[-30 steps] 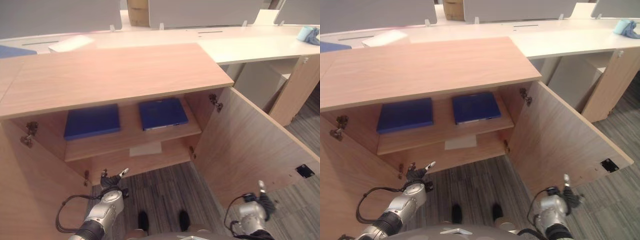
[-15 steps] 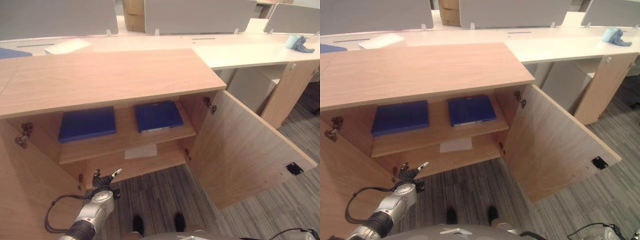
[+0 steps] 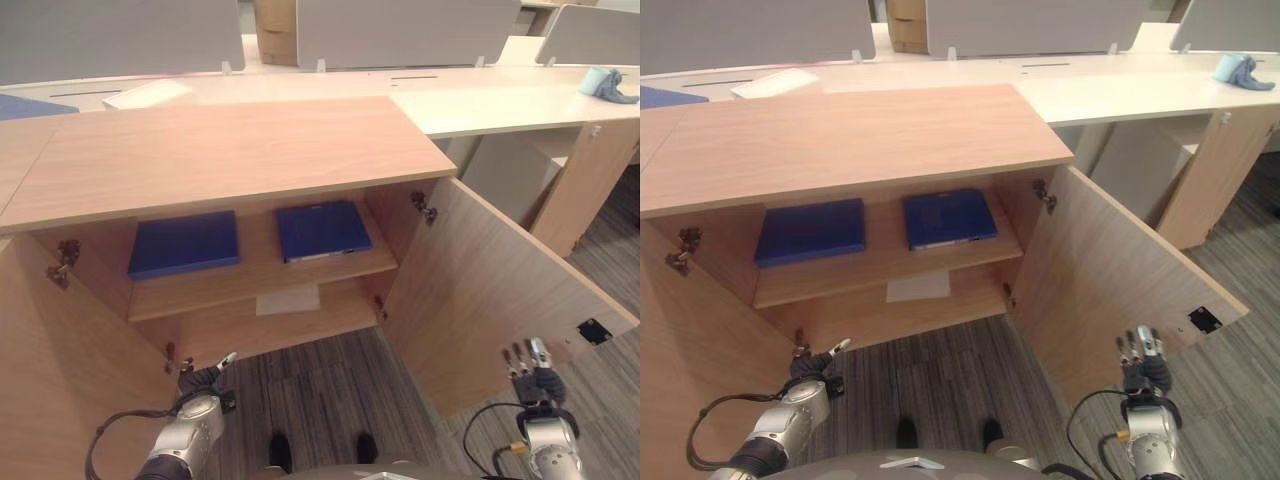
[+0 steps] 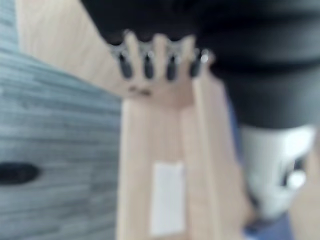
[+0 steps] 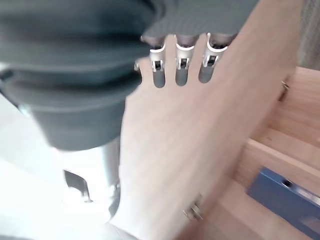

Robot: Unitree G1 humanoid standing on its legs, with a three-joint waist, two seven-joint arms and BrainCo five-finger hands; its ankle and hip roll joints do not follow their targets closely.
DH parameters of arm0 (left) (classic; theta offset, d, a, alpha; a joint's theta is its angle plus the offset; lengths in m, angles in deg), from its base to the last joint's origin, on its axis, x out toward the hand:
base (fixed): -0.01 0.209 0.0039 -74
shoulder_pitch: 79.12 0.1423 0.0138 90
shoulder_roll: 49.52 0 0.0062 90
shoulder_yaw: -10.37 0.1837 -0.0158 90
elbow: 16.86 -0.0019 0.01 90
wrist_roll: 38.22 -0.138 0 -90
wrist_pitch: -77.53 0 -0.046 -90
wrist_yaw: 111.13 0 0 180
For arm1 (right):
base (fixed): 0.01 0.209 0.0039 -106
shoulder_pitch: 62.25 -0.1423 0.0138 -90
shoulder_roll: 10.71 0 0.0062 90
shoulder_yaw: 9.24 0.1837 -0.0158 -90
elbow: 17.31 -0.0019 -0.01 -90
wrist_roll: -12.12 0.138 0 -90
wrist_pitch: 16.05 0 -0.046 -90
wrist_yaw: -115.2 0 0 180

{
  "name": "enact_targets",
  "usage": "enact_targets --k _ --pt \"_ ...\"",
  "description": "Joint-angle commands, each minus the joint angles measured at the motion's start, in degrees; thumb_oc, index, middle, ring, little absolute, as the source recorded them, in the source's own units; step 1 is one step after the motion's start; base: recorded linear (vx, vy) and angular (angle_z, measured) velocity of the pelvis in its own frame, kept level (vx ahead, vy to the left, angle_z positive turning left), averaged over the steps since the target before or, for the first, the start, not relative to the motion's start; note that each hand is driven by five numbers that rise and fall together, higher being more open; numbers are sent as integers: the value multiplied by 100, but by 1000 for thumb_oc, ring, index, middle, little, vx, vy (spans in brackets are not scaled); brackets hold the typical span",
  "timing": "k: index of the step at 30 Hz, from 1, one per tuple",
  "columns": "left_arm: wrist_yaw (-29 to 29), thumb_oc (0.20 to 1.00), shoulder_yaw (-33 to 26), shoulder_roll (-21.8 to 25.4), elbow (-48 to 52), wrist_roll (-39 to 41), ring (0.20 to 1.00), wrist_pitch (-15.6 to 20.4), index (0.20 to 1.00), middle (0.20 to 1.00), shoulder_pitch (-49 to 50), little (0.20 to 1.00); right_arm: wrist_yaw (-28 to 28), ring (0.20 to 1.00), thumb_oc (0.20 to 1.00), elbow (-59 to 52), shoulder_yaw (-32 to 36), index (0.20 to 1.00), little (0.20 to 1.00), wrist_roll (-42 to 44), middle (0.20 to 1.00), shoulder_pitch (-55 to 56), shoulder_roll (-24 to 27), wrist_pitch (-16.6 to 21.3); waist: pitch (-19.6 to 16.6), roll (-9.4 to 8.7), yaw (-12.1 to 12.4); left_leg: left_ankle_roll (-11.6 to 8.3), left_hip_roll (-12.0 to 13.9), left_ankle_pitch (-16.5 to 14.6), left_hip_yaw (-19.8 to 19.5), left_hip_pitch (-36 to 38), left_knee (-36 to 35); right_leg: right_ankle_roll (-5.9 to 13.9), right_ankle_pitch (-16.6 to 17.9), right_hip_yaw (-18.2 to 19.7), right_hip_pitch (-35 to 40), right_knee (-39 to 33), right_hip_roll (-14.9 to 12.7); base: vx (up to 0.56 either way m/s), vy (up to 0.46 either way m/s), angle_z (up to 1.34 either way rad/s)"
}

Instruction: Put the empty folder in the office cabinet

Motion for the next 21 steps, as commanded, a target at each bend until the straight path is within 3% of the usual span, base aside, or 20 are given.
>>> enact_targets --k 1,4,5,8,10,12,13,14,15,18,21 --pt "146 1000 -82 258 -17 -421 1000 363 1000 1000 -146 1000 -754 1000 1000 -10 13 1000 1000 -446 1000 -688 466 -453 -53 -69 125 -60 81 -932 -124 768 18 271 87 -61 231 25 -130 15 -43 11" --pt "190 1000 -74 265 -40 -451 1000 392 1000 1000 -130 1000 -885 1000 1000 -65 -89 1000 1000 -624 1000 -766 512 -637 -65 -80 172 -66 75 -927 -164 755 18 266 80 -89 236 25 -127 10 -22 17" --pt "286 1000 -78 282 -69 -505 1000 432 1000 1000 -89 1000 -1077 1000 1000 -142 -258 1000 1000 -648 1000 -847 562 -954 -82 -100 245 -72 66 -918 -223 743 18 258 66 -129 252 25 -121 15 -25 16" --pt "338 1000 -71 308 -77 -521 1000 442 1000 1000 -72 1000 -1261 1000 1000 -209 -377 1000 1000 -912 1000 -888 583 -1166 -92 -114 292 -73 61 -907 -261 727 18 257 64 -153 256 25 -117 13 -25 7" --pt "377 1000 -59 328 -83 -523 1000 427 1000 1000 -67 1000 -576 1000 1000 -411 -719 1000 1000 -1453 1000 -883 592 -1155 -95 -136 327 -79 61 -885 -281 706 18 250 63 -178 256 25 -117 1 -3 13" --pt "377 1000 -59 328 -83 -523 1000 427 1000 1000 -67 1000 -576 1000 1000 -411 -719 1000 1000 -1453 1000 -883 592 -1155 -95 -136 327 -79 61 -885 -281 706 18 250 63 -178 256 25 -117 -2 5 11" --pt "379 1000 -59 319 -82 -535 1000 405 1000 1000 -71 1000 -100 1000 1000 -363 -818 1000 1000 -1603 1000 -867 577 -1196 -108 -144 325 -84 67 -872 -279 695 18 245 74 -178 244 25 -112 -3 19 12" --pt "337 1000 -36 277 -154 -511 1000 439 1000 1000 -118 1000 853 1000 1000 -86 -907 1000 1000 -1658 1000 -877 561 -1262 -98 -148 311 -83 77 -864 -257 694 18 234 86 -160 238 25 -107 -3 19 12" --pt "337 1000 -36 277 -154 -511 1000 439 1000 1000 -118 1000 853 1000 1000 -86 -907 1000 1000 -1658 1000 -877 561 -1262 -98 -148 311 -83 77 -864 -257 694 18 234 86 -160 238 25 -107 -5 18 -4" --pt "232 1000 4 220 -295 -449 1000 500 1000 1000 -286 1000 2347 1000 1000 1234 -633 1000 1000 -1415 1000 -960 463 -1136 -38 -142 306 -64 118 -875 -181 710 18 216 109 -98 236 25 -88 -23 9 -18" --pt "194 1000 49 253 -293 -401 1000 468 1000 1000 -371 1000 2756 1000 1000 1834 -326 1000 1000 -1357 1000 -1006 483 -1036 -6 -138 329 -48 124 -887 -186 716 18 220 125 -85 242 25 -76 -14 -9 -16"
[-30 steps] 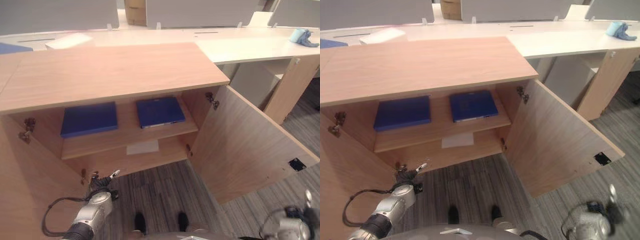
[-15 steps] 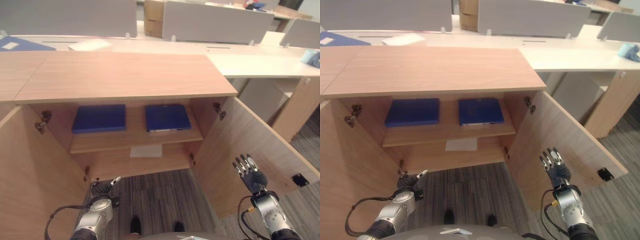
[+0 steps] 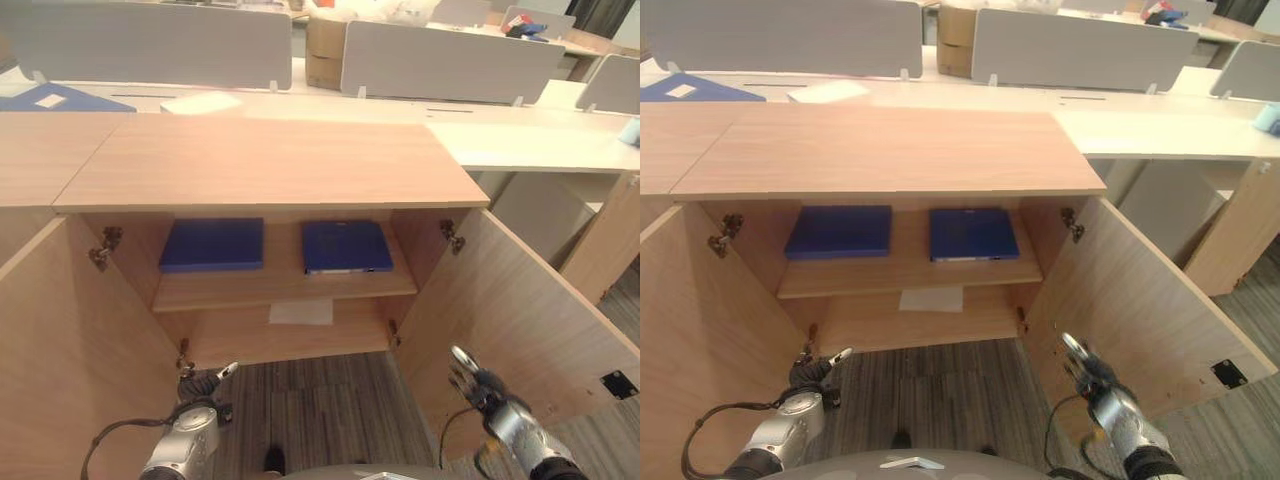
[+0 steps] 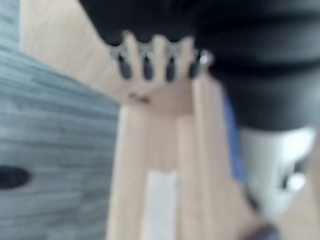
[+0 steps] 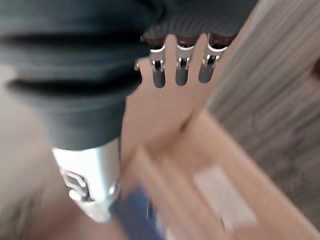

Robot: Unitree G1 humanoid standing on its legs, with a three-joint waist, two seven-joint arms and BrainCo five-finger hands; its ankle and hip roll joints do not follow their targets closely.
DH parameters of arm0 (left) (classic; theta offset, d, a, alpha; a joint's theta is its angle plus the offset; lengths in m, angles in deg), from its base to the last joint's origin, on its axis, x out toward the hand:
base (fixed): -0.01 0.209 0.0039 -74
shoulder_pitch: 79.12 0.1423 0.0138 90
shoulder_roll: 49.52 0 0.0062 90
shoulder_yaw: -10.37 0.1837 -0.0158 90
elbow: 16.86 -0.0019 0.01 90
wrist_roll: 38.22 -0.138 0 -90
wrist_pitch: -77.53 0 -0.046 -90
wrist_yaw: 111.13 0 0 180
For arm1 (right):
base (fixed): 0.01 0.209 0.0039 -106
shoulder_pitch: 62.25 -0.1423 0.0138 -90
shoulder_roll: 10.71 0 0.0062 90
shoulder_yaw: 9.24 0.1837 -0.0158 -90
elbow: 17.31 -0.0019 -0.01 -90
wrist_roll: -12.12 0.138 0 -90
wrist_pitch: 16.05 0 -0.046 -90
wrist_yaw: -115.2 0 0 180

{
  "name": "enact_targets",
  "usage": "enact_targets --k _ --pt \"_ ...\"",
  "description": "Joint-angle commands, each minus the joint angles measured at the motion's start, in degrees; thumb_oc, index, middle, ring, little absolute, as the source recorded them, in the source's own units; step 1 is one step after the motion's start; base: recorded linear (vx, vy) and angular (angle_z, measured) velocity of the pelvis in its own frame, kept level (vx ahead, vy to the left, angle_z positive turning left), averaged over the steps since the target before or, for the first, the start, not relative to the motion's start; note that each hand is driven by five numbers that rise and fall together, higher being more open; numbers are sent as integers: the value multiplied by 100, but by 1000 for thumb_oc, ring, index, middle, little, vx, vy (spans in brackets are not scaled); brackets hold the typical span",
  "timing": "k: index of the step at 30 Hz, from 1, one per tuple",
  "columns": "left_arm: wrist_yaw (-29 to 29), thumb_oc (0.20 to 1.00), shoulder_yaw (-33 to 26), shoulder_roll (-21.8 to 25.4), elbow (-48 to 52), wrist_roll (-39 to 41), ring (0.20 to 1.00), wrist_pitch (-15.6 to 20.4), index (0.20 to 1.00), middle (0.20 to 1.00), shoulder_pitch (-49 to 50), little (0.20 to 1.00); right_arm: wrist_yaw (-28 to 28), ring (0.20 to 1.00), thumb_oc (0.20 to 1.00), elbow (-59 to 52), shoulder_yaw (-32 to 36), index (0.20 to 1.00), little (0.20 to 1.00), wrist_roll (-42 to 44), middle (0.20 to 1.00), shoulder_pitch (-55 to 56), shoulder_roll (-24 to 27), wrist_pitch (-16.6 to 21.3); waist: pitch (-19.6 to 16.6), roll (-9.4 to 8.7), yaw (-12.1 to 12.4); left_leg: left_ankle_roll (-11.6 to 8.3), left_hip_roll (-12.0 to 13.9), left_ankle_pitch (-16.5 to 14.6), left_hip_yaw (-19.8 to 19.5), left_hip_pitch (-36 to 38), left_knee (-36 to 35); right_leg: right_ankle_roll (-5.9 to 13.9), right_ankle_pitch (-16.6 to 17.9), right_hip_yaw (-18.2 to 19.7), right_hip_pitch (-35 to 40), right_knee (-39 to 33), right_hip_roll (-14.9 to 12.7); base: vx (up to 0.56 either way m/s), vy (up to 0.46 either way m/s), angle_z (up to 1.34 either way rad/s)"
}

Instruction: Put the empty folder in the office cabinet

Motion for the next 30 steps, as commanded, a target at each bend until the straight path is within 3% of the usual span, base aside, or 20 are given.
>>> enact_targets --k 1,6,11,16,18,19,24,30 --pt "-131 1000 11 166 13 -119 1000 244 1000 1000 -511 1000 1109 1000 1000 -42 529 1000 1000 325 1000 -376 390 459 348 -23 -7 57 167 -914 -68 596 11 276 161 -48 152 25 -54 -10 -14 -18" --pt "-114 1000 40 316 129 -51 1000 133 1000 1000 -571 1000 1798 1000 1000 659 1096 1000 1000 486 1000 -288 665 658 384 -20 -4 73 158 -940 -67 611 11 306 193 -58 154 26 -59 -10 -12 -6" --pt "-88 1000 10 413 240 18 1000 44 1000 1000 -547 1000 1558 1000 1000 737 1385 1000 1000 435 1000 -140 853 915 381 -6 -38 72 134 -963 -54 635 11 324 189 -66 165 25 -69 0 1 1" --pt "-70 1000 -3 425 315 11 1000 -16 1000 1000 -530 1000 955 1000 1000 595 1299 1000 1000 319 1000 -181 955 1122 366 3 -33 63 119 -969 -55 623 11 322 165 -95 160 25 -83 0 0 0" --pt "-62 1000 -59 419 374 -6 1000 -70 1000 1000 -506 1000 342 1000 1000 176 1178 1000 1000 338 1000 -243 978 1278 359 8 -31 57 111 -967 -58 621 11 307 144 -112 158 25 -86 0 0 0" --pt "-63 1000 -60 419 376 -7 1000 -71 1000 1000 -504 1000 340 1000 1000 175 1177 1000 1000 338 1000 -242 977 1279 359 8 -33 57 111 -968 -59 621 11 307 144 -113 159 25 -86 0 0 0" --pt "-57 1000 -177 298 307 -128 1000 -51 1000 1000 -458 1000 -712 1000 1000 -718 916 1000 1000 293 1000 -408 907 1595 313 18 -20 33 101 -983 -56 629 11 291 89 -150 164 25 -94 0 0 -1" --pt "-7 1000 -207 252 208 -214 1000 9 1000 1000 -411 1000 -1341 1000 1000 -1020 663 1000 1000 77 1000 -705 1030 1561 262 18 85 4 67 -962 -180 575 11 289 63 -201 153 25 -90 1 -2 -2"
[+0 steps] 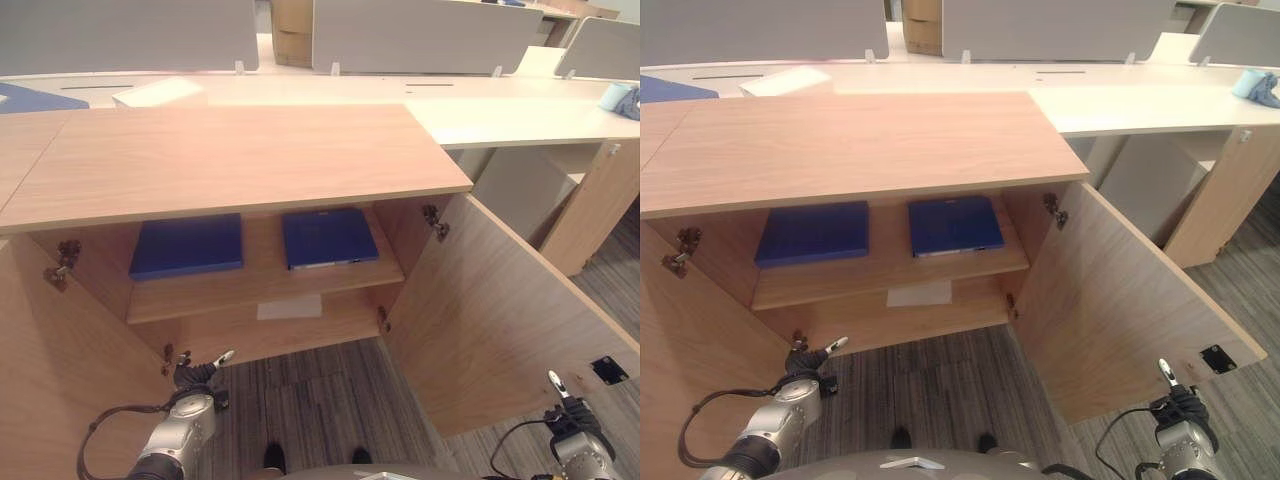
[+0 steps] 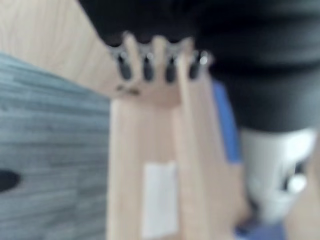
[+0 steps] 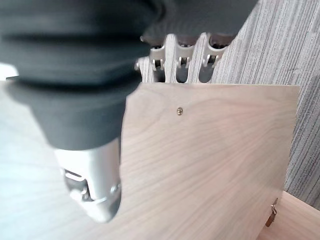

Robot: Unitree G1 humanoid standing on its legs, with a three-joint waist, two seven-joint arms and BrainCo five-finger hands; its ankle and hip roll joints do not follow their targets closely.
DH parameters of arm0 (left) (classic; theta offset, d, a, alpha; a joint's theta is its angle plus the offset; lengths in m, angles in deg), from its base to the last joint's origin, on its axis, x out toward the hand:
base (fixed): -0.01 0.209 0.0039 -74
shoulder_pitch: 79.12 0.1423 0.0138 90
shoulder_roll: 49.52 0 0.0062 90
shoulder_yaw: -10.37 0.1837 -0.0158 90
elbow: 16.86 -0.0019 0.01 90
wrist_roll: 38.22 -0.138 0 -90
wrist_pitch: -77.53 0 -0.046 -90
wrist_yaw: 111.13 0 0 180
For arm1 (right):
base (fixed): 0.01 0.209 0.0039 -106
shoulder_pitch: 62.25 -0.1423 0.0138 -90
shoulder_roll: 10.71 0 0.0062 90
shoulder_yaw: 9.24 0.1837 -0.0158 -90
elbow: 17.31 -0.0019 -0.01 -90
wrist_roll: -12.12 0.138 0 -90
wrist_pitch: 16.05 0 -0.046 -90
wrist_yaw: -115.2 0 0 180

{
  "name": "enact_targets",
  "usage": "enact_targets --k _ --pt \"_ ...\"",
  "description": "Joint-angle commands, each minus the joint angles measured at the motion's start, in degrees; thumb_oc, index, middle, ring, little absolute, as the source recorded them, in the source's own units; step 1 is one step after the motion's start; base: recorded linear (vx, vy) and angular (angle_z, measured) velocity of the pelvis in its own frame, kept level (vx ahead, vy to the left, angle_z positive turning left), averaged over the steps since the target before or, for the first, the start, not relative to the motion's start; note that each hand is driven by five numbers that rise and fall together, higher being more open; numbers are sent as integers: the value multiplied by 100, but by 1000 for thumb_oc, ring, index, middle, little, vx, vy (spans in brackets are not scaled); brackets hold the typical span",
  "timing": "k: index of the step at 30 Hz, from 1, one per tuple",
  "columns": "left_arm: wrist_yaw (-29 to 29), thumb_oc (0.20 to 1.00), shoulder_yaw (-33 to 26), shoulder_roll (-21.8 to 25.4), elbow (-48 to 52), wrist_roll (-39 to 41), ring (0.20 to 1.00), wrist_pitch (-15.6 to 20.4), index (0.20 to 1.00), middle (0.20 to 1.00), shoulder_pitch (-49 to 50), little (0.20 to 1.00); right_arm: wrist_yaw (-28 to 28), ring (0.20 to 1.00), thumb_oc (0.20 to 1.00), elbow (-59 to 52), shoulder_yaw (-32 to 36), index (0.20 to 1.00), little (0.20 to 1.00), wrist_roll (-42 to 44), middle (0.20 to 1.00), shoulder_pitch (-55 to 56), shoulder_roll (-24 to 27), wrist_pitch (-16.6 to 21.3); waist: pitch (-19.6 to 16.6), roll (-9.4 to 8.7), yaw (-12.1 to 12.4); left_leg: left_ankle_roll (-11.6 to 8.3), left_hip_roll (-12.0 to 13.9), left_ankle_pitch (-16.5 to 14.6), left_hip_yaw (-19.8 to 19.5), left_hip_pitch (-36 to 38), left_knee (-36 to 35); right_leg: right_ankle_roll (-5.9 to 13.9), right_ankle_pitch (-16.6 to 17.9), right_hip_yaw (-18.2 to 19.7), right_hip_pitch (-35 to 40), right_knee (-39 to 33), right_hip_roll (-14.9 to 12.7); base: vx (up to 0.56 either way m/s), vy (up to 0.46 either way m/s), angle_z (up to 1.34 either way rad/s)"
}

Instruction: Put the empty folder in the office cabinet

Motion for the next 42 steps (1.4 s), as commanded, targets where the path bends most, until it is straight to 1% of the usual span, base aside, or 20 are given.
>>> enact_targets --k 1,3,6,7,8,10,11,13,14,18,20,21,22,23,27,28,31,37,42 --pt "34 1000 -119 149 -95 -280 1000 247 1000 1000 -275 1000 -1199 1000 1000 -759 -396 1000 1000 -300 1000 -1038 511 485 -94 -33 317 -1 -29 -968 -189 345 12 347 144 -216 -80 26 -200 0 0 0" --pt "72 1000 -111 157 -107 -303 1000 267 1000 1000 -250 1000 -1289 1000 1000 -762 -471 1000 1000 -324 1000 -1113 552 459 -97 -32 352 -7 -32 -957 -212 327 12 346 141 -238 -84 26 -206 5 -1 -5" --pt "116 1000 -84 156 -167 -327 1000 336 1000 1000 -223 1000 -1219 1000 1000 -732 -565 1000 1000 -419 1000 -1208 589 498 -100 -36 391 -7 -34 -956 -227 318 12 344 130 -269 -80 26 -212 3 0 -1" --pt "138 1000 -82 160 -184 -335 1000 362 1000 1000 -209 1000 -1248 1000 1000 -735 -567 1000 1000 -409 1000 -1224 597 430 -100 -35 401 -9 -35 -958 -234 319 12 343 125 -279 -77 26 -212 0 0 0" --pt "158 1000 -82 157 -196 -351 1000 404 1000 1000 -181 1000 -1497 1000 1000 -726 -579 1000 1000 -425 1000 -1217 602 243 -89 -35 418 -9 -36 -958 -244 324 12 344 123 -302 -66 26 -219 19 5 3" --pt "208 1000 -93 180 -199 -361 1000 420 1000 1000 -147 1000 -1922 1000 1000 -719 -608 1000 1000 -360 1000 -1196 604 30 -91 -39 438 -10 -39 -954 -259 327 12 345 120 -318 -57 26 -222 16 3 7" --pt "214 1000 -94 184 -196 -365 1000 421 1000 1000 -142 1000 -2012 1000 1000 -717 -618 1000 1000 -352 1000 -1195 600 -13 -90 -40 441 -9 -39 -953 -262 328 12 345 120 -320 -56 26 -223 12 0 11" --pt "284 1000 -105 214 -210 -387 1000 438 1000 1000 -118 1000 -2480 1000 1000 -798 -707 1000 1000 -379 1000 -1159 568 -284 -84 -45 458 -7 -44 -946 -272 331 12 349 123 -340 -50 26 -228 15 -2 7" --pt "322 1000 -104 229 -217 -414 1000 438 1000 1000 -109 1000 -2814 1000 1000 -925 -817 1000 1000 -475 1000 -1127 534 -524 -86 -55 461 -5 -46 -942 -274 334 12 353 127 -353 -49 26 -230 0 0 0" --pt "407 1000 -99 248 -208 -478 1000 439 1000 1000 -70 1000 -3558 1000 1000 -1387 -1277 1000 1000 -913 1000 -991 361 -1074 -94 -95 477 12 -46 -936 -280 343 12 352 138 -370 -54 26 -232 16 -8 -1" --pt "403 1000 -78 245 -178 -486 1000 422 1000 1000 -63 1000 -3851 1000 1000 -1574 -1481 1000 1000 -1129 1000 -936 272 -1274 -97 -114 487 23 -47 -934 -281 342 12 353 142 -367 -57 26 -231 26 -11 -13" --pt "403 1000 -78 245 -178 -486 1000 422 1000 1000 -63 1000 -3851 1000 1000 -1574 -1481 1000 1000 -1129 1000 -936 272 -1274 -97 -114 487 23 -47 -934 -281 342 12 353 142 -367 -57 26 -231 18 -6 -18" --pt "395 1000 -58 246 -169 -480 1000 419 1000 1000 -62 1000 -4037 1000 1000 -1656 -1600 1000 1000 -1289 1000 -906 233 -1369 -100 -124 494 28 -47 -932 -279 341 12 355 143 -370 -57 26 -232 24 -3 -14" --pt "377 1000 -42 259 -116 -455 1000 378 1000 1000 -64 1000 -4290 1000 1000 -1913 -1840 1000 1000 -1506 1000 -800 152 -1560 -93 -139 496 37 -47 -922 -277 331 12 358 152 -368 -68 26 -233 29 -4 -16" --pt "261 1000 22 286 -12 -382 1000 284 1000 1000 -87 1000 -4685 1000 1000 -2427 -2305 1000 1000 -1771 1000 -583 -4 -1800 -85 -167 493 59 -61 -894 -297 299 12 364 164 -370 -92 26 -227 6 0 -2" --pt "261 1000 22 286 -12 -382 1000 284 1000 1000 -87 1000 -4685 1000 1000 -2427 -2305 1000 1000 -1771 1000 -583 -4 -1800 -85 -167 493 59 -61 -894 -297 299 12 364 164 -370 -92 26 -227 0 0 0" --pt "158 1000 65 333 66 -294 1000 227 1000 1000 -118 1000 -4848 1000 1000 -2777 -2634 1000 1000 -1780 1000 -493 -39 -1734 -75 -165 503 67 -76 -880 -323 276 12 371 167 -385 -107 26 -230 3 1 -5" --pt "74 1000 117 362 53 -188 1000 249 1000 1000 -199 1000 -4977 1000 1000 -3121 -2967 1000 1000 -1620 1000 -482 -106 -1700 -68 -157 523 88 -106 -887 -369 273 12 373 157 -390 -98 26 -239 9 2 36" --pt "-47 1000 173 344 56 -91 1000 243 1000 1000 -268 1000 -4838 1000 1000 -3359 -3234 1000 1000 -1537 1000 -454 -195 -1760 -66 -147 531 103 -126 -894 -405 267 12 360 137 -381 -89 26 -231 9 -6 30"
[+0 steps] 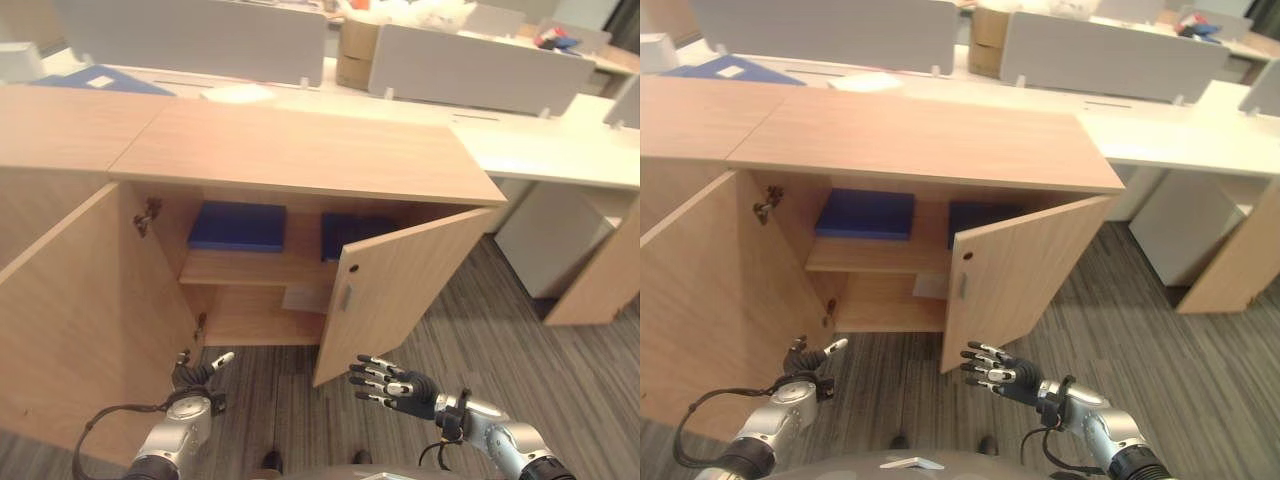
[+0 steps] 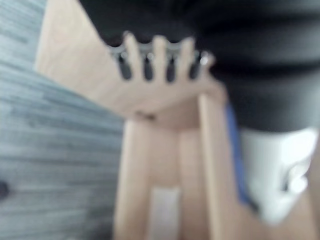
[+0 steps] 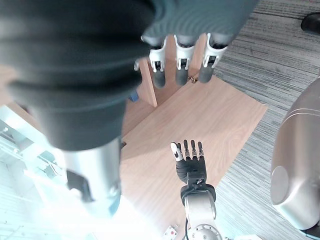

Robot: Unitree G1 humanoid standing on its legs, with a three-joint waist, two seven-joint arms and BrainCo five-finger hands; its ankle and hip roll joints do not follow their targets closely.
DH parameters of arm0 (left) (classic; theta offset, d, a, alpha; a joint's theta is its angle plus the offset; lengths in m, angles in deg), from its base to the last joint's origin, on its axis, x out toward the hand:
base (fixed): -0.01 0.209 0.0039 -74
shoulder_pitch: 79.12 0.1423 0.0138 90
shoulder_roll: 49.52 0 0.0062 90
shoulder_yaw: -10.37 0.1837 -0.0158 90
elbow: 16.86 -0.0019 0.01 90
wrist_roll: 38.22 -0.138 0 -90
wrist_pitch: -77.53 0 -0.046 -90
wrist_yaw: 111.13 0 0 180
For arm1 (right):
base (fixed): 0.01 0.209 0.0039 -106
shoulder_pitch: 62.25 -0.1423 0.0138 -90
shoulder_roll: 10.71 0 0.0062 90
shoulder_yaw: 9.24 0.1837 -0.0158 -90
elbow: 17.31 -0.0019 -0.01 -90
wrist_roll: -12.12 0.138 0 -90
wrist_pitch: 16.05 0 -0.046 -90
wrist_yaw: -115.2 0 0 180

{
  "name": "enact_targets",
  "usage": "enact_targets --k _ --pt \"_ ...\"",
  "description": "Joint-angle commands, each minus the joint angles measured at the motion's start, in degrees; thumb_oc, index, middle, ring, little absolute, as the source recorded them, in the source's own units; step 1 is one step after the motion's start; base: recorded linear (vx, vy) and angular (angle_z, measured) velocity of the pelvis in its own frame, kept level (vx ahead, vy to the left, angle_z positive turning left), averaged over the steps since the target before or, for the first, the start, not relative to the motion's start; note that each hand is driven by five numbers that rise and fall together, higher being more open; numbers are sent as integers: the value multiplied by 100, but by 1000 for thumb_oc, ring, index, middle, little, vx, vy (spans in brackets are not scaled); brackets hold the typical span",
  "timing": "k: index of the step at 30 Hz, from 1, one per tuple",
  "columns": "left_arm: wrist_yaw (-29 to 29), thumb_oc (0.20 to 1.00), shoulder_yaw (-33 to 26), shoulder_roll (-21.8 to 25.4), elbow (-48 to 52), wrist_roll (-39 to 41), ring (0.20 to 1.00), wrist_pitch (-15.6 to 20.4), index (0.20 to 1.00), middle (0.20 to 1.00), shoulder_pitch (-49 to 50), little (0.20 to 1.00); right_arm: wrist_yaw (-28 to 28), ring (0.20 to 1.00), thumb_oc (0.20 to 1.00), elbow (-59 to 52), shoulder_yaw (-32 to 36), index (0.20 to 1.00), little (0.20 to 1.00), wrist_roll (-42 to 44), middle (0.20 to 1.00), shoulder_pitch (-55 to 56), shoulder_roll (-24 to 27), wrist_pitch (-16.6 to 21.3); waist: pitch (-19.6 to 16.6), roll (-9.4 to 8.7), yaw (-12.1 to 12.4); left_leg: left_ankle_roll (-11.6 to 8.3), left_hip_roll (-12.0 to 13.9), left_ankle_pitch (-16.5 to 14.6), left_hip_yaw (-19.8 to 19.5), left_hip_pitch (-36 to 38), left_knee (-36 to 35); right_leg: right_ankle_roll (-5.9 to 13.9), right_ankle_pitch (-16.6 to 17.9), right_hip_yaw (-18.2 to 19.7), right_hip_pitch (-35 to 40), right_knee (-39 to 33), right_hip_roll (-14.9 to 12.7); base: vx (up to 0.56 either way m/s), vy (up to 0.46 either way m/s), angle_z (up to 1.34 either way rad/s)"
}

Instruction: Put the empty folder in the office cabinet

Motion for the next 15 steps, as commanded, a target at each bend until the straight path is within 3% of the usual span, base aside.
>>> enact_targets --k 1,9,15 --pt "-143 1000 36 34 34 94 1000 181 1000 1000 -295 1000 102 1000 1000 -271 -113 1000 1000 263 1000 -387 103 111 250 162 12 16 156 -510 -84 429 5 118 132 35 528 22 152 8 -13 -4" --pt "-309 1000 -39 -37 -54 176 1000 335 1000 1000 -300 1000 453 1000 1000 283 -142 1000 1000 108 1000 -248 35 39 247 178 19 -20 203 -481 -136 413 5 51 45 -36 578 39 174 -18 -54 -2" --pt "-809 1000 -303 -80 40 486 1000 471 1000 1000 -298 1000 778 1000 1000 905 -81 1000 1000 -152 1000 -288 89 46 309 200 122 -125 324 -406 -327 422 5 -133 -151 -225 667 105 263 -87 -163 9"
